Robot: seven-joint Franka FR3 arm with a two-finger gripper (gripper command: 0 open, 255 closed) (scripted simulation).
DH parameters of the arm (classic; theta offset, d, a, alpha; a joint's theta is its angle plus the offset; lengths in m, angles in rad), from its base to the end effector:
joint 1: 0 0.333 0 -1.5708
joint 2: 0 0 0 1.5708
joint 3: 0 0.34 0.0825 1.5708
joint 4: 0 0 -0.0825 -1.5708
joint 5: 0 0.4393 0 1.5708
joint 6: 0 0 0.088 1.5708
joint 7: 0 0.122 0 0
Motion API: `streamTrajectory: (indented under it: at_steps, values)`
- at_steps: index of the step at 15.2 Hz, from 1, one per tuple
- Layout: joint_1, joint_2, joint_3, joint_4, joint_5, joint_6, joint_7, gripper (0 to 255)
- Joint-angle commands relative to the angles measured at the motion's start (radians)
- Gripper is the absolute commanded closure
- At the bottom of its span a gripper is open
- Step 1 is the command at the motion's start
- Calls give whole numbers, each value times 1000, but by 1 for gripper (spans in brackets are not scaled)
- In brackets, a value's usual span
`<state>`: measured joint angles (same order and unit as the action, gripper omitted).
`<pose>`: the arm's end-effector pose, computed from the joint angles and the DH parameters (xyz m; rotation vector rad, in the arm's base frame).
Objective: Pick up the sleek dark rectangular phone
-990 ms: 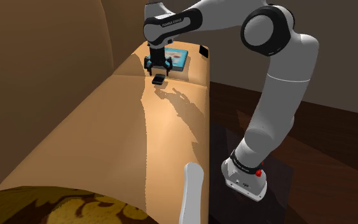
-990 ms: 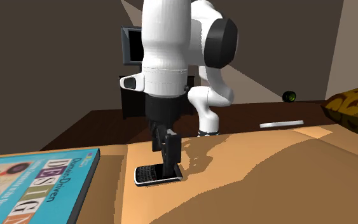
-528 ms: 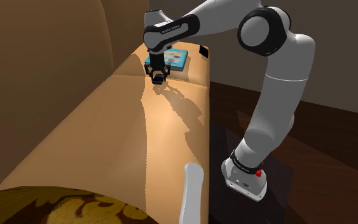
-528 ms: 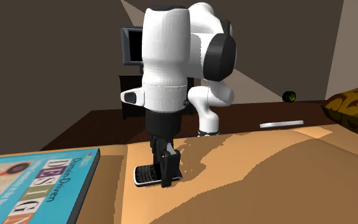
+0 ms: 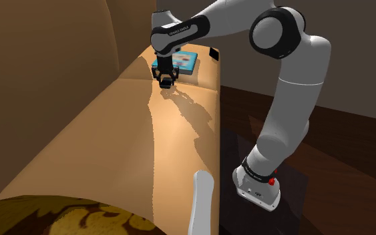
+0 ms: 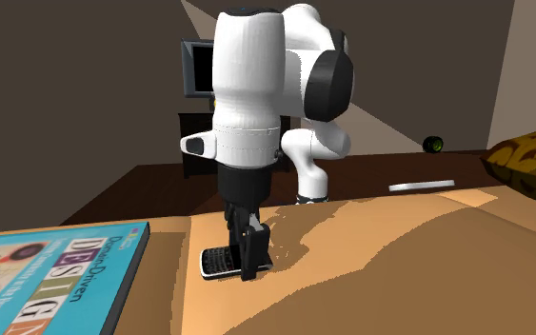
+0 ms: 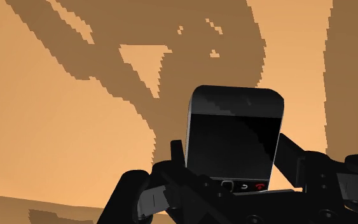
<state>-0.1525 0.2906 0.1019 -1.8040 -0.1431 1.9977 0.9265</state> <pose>0.6726 -0.0483 0.3582 2.7027 -1.3297 -0.0664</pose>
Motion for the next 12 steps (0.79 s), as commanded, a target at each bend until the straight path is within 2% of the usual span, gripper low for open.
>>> streamTrajectory:
  at_steps: [1, 12]
  values:
    - [0, 0, 0, -2, 0, -1, -1, 255]
    - [0, -45, 3, 85, 11, -133, -18, 255]
